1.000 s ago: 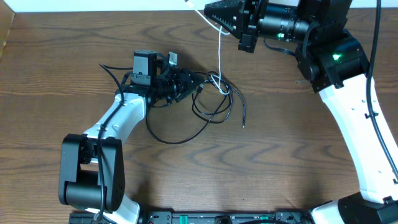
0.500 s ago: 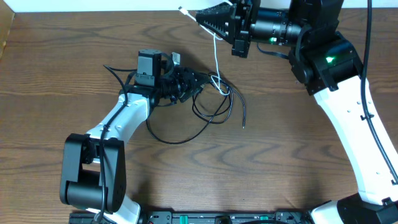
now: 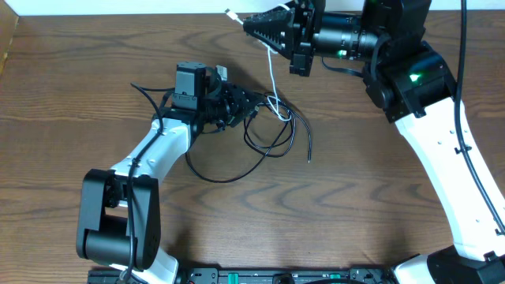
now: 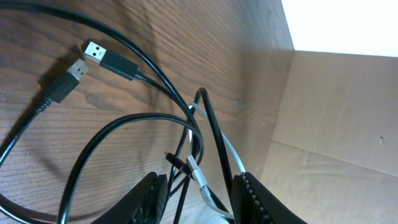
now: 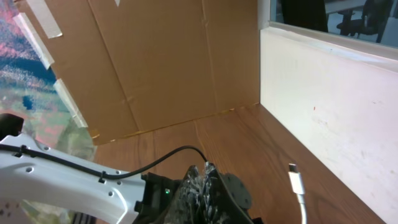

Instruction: Untangle cables

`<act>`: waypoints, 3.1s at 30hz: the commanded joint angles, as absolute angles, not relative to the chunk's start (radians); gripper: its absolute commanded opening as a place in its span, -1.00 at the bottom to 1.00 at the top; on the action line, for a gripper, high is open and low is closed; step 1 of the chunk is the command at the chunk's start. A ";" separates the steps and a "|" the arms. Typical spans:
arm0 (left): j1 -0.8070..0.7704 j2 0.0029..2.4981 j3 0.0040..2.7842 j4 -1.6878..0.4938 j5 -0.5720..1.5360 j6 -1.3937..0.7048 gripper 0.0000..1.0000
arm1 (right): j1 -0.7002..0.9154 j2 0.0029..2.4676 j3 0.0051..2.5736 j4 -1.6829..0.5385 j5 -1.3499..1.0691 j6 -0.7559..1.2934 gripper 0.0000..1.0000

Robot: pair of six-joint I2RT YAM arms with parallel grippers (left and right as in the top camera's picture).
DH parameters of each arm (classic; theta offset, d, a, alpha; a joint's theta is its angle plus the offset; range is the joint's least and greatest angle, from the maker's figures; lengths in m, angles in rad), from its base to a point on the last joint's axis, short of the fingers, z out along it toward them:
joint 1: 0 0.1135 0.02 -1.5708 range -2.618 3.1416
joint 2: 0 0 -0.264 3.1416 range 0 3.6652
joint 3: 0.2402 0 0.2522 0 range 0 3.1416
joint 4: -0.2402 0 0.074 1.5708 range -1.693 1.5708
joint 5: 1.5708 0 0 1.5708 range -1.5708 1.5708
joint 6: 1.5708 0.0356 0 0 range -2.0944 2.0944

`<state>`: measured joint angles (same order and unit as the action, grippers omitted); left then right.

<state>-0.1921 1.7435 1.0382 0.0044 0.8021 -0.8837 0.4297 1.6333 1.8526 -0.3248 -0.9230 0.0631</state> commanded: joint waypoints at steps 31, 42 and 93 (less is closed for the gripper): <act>-0.284 1.807 1.035 0.031 0.721 -0.859 -0.85 | 0.420 1.616 1.879 -0.326 -0.939 0.051 -0.98; -0.154 1.807 1.035 -0.171 0.721 -0.499 -0.85 | 0.295 1.616 1.879 -0.464 -0.888 0.086 -0.98; 0.094 1.806 1.036 -0.266 1.038 -0.537 -0.85 | 0.272 1.900 1.416 -0.559 -0.735 0.160 -0.98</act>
